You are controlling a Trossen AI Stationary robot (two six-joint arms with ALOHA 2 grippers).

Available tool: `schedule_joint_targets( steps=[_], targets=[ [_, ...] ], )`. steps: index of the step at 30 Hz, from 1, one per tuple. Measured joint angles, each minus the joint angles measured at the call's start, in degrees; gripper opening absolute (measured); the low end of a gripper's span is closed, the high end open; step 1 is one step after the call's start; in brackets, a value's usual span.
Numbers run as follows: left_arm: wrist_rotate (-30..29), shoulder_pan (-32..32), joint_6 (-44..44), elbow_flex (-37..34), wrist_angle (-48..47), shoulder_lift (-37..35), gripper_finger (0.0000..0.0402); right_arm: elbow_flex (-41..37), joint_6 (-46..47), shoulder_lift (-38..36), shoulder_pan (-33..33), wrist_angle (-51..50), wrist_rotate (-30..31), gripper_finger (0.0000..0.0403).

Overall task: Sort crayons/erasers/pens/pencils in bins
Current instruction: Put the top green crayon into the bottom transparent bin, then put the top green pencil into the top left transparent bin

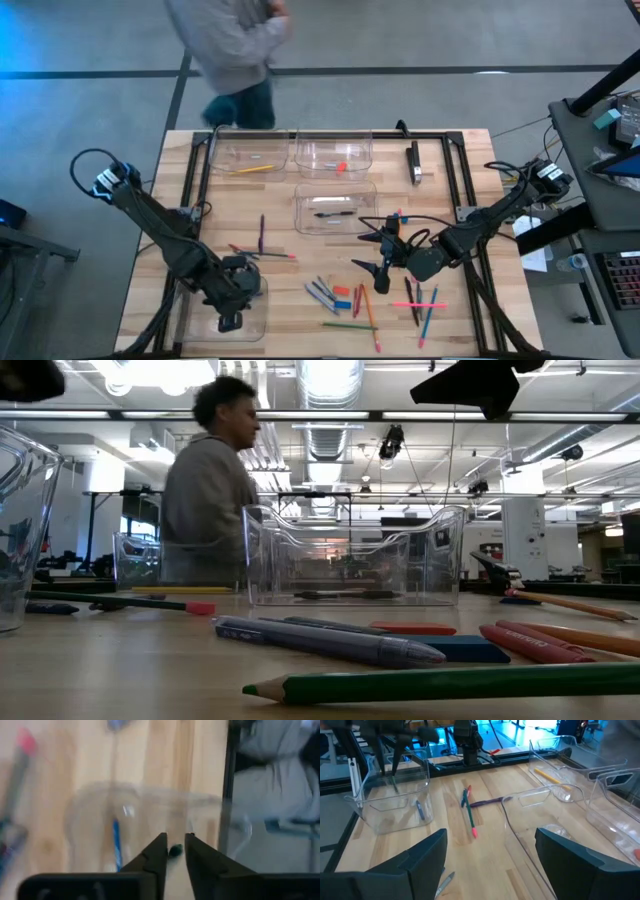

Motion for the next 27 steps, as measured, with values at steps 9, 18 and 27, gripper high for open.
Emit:
schedule_joint_targets(
  steps=[9, 18, 27],
  targets=[
    [3.8, 1.1, -1.3, 1.4, -0.7, 3.0, 0.0154, -0.1, 2.0, 0.1, 0.0, -1.9, 0.0, 0.0287],
    [-23.7, 1.1, 15.1, 2.6, 4.0, -2.9, 0.0161, -0.1, 2.2, 0.1, 0.9, -1.8, 0.0, 0.0286],
    [-31.0, 5.8, 54.8, -10.9, 52.9, -5.5, 0.0161, -0.3, 2.2, 0.1, 2.1, -2.2, 0.0, 0.0287]
  ],
)
